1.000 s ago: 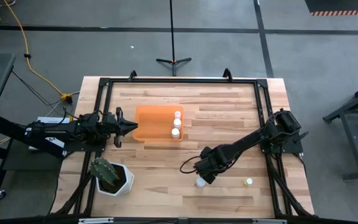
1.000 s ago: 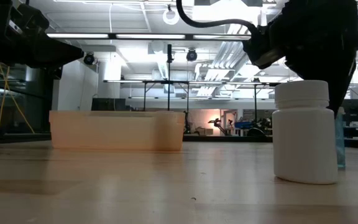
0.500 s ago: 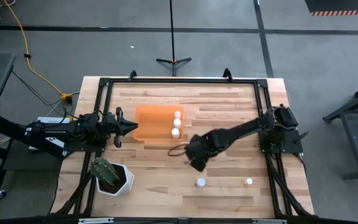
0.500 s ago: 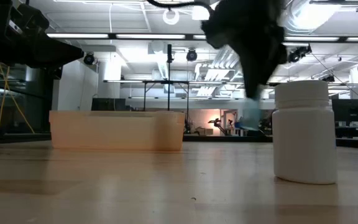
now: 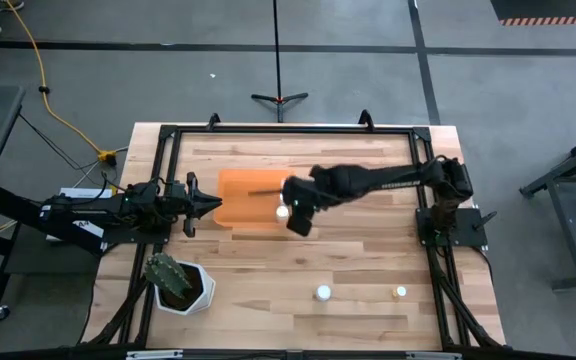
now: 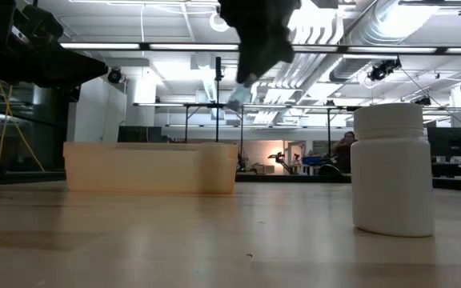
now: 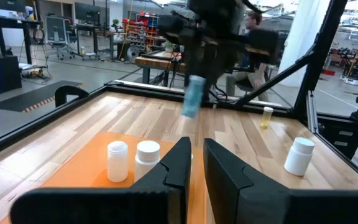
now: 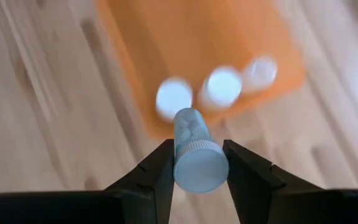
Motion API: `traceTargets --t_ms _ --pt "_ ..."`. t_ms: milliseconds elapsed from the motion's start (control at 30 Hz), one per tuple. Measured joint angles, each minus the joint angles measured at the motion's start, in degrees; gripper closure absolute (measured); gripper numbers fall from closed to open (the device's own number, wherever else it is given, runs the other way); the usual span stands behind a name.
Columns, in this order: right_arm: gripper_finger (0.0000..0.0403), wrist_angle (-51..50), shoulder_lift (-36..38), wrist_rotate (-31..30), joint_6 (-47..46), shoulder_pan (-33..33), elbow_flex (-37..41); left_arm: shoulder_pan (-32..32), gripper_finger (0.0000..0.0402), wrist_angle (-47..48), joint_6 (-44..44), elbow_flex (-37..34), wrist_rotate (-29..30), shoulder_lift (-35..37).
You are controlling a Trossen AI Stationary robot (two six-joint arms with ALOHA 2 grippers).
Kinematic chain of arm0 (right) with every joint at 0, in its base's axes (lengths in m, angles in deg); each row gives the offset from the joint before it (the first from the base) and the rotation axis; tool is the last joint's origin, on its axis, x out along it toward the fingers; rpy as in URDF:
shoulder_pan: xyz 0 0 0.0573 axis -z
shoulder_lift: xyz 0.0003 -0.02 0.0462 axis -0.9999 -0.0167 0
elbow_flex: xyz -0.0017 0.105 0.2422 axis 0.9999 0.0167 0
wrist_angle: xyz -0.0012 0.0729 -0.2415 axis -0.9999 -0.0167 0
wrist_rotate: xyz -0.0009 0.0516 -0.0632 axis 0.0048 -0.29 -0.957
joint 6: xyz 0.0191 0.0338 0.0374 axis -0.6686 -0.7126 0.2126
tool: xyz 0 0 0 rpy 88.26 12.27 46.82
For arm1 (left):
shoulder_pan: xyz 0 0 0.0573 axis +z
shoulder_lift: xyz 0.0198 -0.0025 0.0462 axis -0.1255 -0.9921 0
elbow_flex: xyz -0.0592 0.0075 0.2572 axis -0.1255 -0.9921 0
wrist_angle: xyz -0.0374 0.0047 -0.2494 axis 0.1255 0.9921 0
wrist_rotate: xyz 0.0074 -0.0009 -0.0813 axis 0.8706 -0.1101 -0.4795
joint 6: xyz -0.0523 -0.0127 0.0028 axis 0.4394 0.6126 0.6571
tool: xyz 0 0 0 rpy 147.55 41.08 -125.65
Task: Pick and place pill bottles into a basket
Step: Put the blue pill bottle in the orange bin
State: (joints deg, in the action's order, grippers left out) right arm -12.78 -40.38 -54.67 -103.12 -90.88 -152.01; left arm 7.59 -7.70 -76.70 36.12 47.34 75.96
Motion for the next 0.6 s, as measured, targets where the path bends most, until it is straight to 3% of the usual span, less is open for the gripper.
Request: traceTargets --t_ms 233,600 --pt "0.0280 10.7 0.0 6.9 9.0 6.6 -0.2 0.0 0.0323 0.0 0.0 0.0 0.0 0.0" --pt "0.0280 21.3 0.0 9.2 19.6 13.7 -0.2 0.0 0.0323 -0.1 -0.2 0.0 1.2 0.0"
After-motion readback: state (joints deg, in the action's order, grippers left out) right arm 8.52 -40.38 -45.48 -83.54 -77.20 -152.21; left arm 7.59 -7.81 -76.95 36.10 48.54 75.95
